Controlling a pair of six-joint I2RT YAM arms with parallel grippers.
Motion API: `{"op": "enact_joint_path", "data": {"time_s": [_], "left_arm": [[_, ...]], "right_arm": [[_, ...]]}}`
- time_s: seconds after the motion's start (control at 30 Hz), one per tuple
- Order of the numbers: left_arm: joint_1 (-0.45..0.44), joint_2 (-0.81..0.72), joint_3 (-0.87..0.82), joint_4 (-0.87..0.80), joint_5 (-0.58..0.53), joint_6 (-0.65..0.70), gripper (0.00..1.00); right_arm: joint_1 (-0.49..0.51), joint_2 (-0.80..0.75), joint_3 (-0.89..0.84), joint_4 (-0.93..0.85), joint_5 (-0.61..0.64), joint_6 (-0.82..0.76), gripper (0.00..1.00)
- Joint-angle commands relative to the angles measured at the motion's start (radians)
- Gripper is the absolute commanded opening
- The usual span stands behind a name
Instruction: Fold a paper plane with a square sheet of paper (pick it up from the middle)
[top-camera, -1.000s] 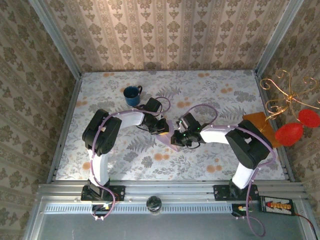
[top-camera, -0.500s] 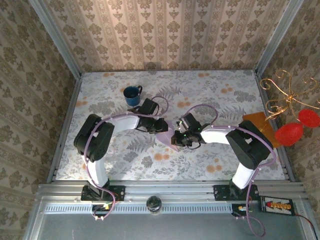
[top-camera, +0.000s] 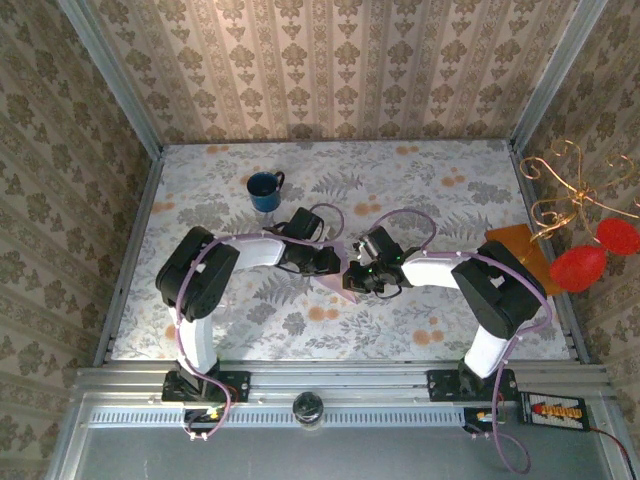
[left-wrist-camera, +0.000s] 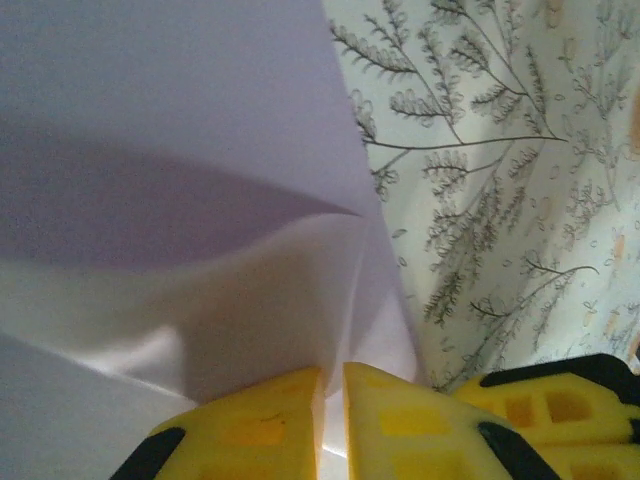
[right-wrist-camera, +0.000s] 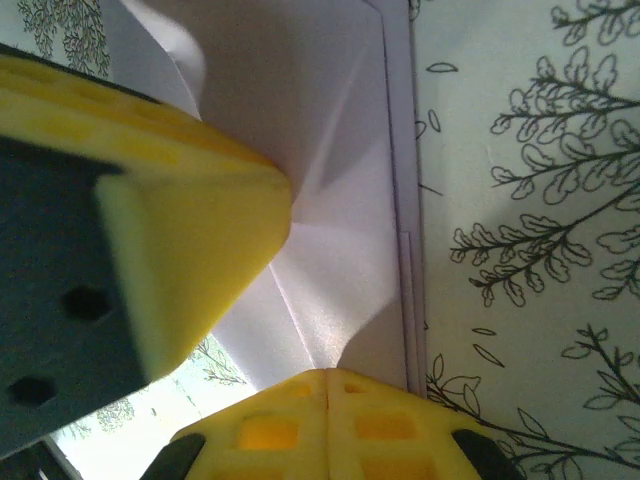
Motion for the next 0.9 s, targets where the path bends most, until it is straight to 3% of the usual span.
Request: {"op": "enact_joint_path", "data": {"time_s": [0.0, 0.27, 0.53, 0.87], "left_arm": [[0.002, 0.028, 0.031, -0.034, -0.045, 0.051, 0.15], [0.075, 0.033, 0.039, -0.067, -0.117, 0.087, 0.17], [0.185, 0.094, 0.066, -0.055, -0.133, 0.125, 0.18], [0.256, 0.094, 0.092, -0.062, -0.205, 0.169, 0.2]], "right_arm": [[-0.003, 0.047, -0.052, -0.15, 0.056, 0.0, 0.06], [-0.017, 0.049, -0.098, -0.247, 0.082, -0.057, 0.06], [-0.033, 0.053, -0.154, -0.234, 0.079, -0.06, 0.06], [-0.034, 0.053, -0.179, -0.202, 0.076, -0.037, 0.05]]}}
